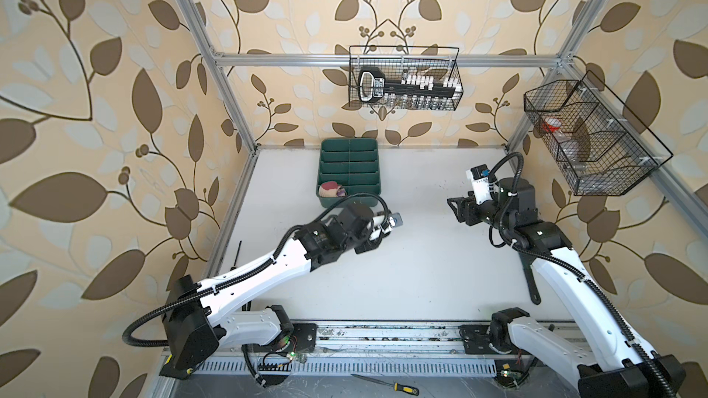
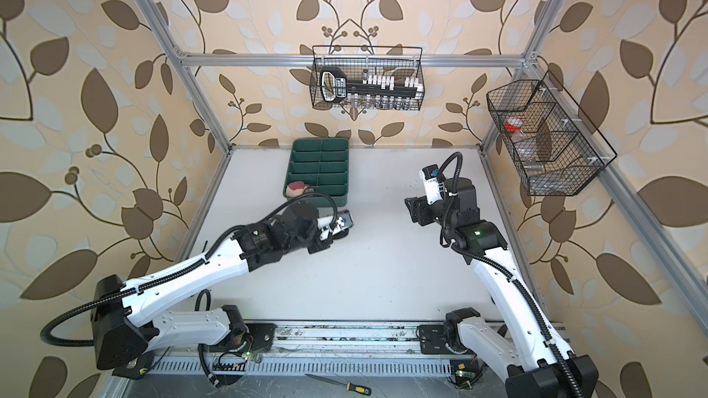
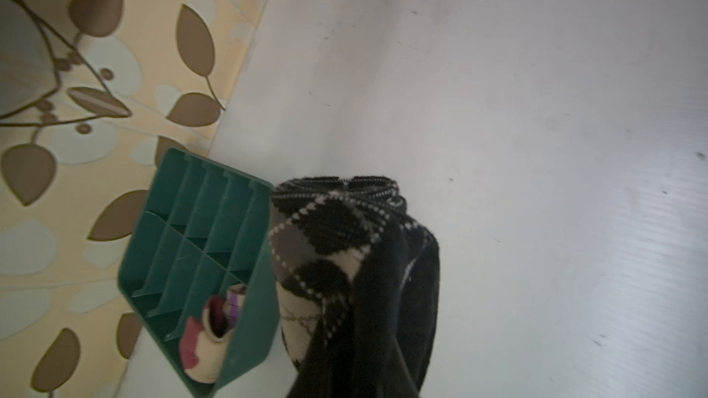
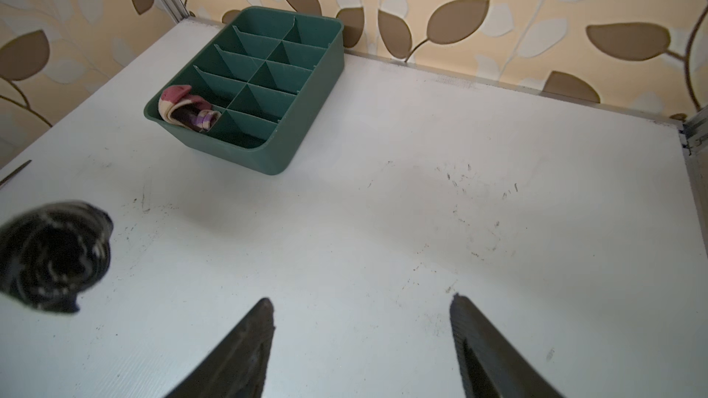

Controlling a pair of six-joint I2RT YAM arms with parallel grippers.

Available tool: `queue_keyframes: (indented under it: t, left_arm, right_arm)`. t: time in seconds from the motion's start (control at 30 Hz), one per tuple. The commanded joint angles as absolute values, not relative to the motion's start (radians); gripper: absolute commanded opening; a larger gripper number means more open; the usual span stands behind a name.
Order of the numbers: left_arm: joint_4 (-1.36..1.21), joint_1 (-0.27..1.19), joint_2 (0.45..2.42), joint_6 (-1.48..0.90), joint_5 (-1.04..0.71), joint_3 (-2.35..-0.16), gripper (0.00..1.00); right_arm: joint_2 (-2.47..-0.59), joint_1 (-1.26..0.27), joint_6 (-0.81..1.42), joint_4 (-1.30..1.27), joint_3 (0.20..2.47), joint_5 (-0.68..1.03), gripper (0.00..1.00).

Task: Roll the socks
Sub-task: 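Lift the rolled argyle sock with the left gripper and carry it to the green tray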

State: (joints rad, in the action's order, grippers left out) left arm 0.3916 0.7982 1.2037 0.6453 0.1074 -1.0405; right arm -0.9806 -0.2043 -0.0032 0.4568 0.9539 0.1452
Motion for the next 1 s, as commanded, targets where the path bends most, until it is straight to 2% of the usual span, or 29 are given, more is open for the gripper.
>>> queue_keyframes:
  t: [0.0, 0.17, 0.4, 0.97]
  left_arm:
    - [0.387, 0.691, 1.223, 0.806, -0.030, -1.115, 0.07]
    - [0.282, 0.551, 1.341, 0.885, -0.127, -1.160, 0.07]
    - [0.115, 0.440, 1.589, 0.969, -0.159, -1.254, 0.06]
    - [-0.046, 0.345, 1.886, 1.044, -0.147, -1.430, 0.06]
  right_arm:
    - [-0.958, -0.226, 0.014, 0.443, 0.986, 0.140, 0.73]
    - [-0.934, -0.246, 0.020, 0.437, 0.974, 0.137, 0.73]
    - [-0.900, -0.267, 0.025, 0.425, 0.948, 0.149, 0.73]
    - [-0.900, -0.310, 0.006, 0.428, 0.920, 0.175, 0.73]
